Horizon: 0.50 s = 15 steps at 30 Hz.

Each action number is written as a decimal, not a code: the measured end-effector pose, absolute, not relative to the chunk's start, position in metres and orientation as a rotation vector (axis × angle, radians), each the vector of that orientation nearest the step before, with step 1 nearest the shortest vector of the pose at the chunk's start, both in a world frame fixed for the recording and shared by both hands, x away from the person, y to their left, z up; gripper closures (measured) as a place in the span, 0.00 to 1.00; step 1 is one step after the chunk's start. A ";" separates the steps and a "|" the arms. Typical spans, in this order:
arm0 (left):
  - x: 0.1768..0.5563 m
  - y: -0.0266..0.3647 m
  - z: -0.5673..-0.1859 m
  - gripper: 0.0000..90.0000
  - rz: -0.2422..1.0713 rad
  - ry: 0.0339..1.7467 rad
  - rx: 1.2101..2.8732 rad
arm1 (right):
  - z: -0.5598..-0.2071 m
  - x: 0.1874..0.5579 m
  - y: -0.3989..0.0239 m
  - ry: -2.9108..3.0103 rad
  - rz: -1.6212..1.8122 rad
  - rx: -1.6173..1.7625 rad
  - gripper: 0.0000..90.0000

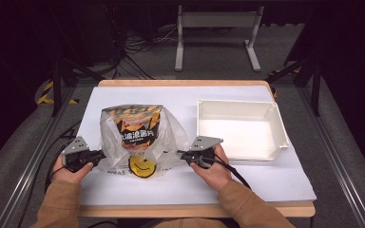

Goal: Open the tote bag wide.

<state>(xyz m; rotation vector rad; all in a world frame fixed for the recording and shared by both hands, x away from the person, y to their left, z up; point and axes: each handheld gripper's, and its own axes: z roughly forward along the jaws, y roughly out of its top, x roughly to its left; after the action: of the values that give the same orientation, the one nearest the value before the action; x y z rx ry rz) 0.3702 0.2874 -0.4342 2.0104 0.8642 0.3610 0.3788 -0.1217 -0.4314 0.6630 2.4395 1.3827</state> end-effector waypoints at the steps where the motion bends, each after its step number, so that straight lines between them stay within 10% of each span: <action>1: 0.371 0.287 -0.435 0.97 0.359 0.859 2.015 | -0.433 0.379 -0.122 2.441 1.376 0.661 1.00; 15: 0.369 0.290 -0.434 0.80 0.368 0.883 2.007 | -0.436 0.380 -0.126 2.446 1.374 0.689 0.99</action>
<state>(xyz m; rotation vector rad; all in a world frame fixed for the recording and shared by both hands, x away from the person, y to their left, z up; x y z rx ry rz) 0.3686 0.2898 -0.4336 2.0074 0.8829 0.3678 0.3801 -0.1261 -0.4361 0.6891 2.4456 1.3741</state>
